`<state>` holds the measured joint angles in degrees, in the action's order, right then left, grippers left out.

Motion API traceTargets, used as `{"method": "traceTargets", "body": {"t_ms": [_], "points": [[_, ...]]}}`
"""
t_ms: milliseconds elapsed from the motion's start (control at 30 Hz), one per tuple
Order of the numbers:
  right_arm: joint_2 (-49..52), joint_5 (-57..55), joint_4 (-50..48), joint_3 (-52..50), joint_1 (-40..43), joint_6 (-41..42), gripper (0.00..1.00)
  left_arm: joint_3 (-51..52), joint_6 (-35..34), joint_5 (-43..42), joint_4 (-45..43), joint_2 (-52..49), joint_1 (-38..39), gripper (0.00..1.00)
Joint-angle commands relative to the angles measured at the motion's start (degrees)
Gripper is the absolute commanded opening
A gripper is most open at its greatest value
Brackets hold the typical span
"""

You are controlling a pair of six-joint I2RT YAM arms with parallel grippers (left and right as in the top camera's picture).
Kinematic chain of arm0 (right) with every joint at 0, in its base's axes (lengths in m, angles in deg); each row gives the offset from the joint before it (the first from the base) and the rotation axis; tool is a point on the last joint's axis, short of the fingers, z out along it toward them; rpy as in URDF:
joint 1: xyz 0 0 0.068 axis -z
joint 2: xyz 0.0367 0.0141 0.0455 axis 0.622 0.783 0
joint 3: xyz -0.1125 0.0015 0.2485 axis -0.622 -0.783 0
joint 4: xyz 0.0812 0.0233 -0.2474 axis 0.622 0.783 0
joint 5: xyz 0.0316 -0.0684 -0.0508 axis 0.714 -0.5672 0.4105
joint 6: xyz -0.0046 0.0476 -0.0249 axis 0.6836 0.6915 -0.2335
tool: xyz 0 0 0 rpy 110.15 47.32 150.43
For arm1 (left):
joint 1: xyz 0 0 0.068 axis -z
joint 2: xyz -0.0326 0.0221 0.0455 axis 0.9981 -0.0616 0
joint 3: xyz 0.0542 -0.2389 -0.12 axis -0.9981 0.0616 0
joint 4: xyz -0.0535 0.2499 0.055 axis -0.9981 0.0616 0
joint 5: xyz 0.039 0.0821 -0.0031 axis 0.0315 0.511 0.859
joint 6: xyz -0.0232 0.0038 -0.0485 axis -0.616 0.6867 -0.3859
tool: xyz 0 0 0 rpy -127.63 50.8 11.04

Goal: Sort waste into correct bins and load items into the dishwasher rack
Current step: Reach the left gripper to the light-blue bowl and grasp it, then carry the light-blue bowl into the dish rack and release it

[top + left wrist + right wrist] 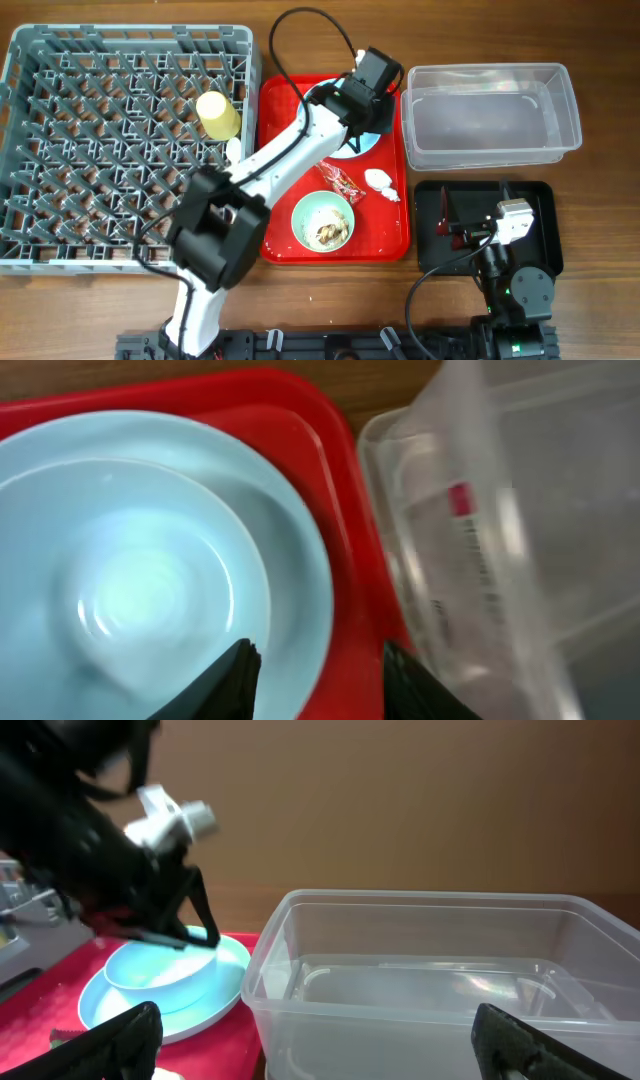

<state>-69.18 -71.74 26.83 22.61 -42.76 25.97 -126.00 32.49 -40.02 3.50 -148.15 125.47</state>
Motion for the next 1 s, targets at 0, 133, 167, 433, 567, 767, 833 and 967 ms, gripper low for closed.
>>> {"method": "traceTargets", "body": {"t_ms": [0, 133, 167, 433, 567, 767, 833, 967], "points": [[-0.3, 0.5, -0.2, -0.1, 0.3, -0.3, 1.00, 0.2, 1.0, 3.1, -0.3, -4.3, -0.3, 0.40], [-0.3, 0.5, -0.2, -0.1, 0.3, -0.3, 1.00, 0.2, 1.9, 3.8, -0.4, -5.4, -0.3, 0.34], [-0.3, 0.5, -0.2, -0.1, 0.3, -0.3, 1.00, 0.2, 1.9, 3.8, -0.4, -5.4, -0.3, 0.29], [-0.3, 0.5, -0.2, -0.1, 0.3, -0.3, 1.00, 1.6, 1.9, 3.8, -0.9, -5.8, -0.3, 0.16], [-0.3, 0.5, -0.2, -0.1, 0.3, -0.3, 0.99, 1.6, 1.9, 5.1, -1.0, -6.2, -0.3, 0.13], [-0.3, 0.5, -0.2, -0.1, 0.3, -0.3, 1.00, 0.4, 1.8, 5.7, 0.7, -4.4, -0.3, 0.04], [-0.3, 0.5, -0.2, -0.1, 0.3, -0.3, 1.00, -1.7, 1.9, 5.7, 3.7, 0.2, -0.4, 0.04], [-0.3, 0.5, -0.2, -0.1, 0.3, -0.3, 1.00, -6.3, 2.1, -1.1, 17.9, 17.0, -3.4, 0.04]]}}
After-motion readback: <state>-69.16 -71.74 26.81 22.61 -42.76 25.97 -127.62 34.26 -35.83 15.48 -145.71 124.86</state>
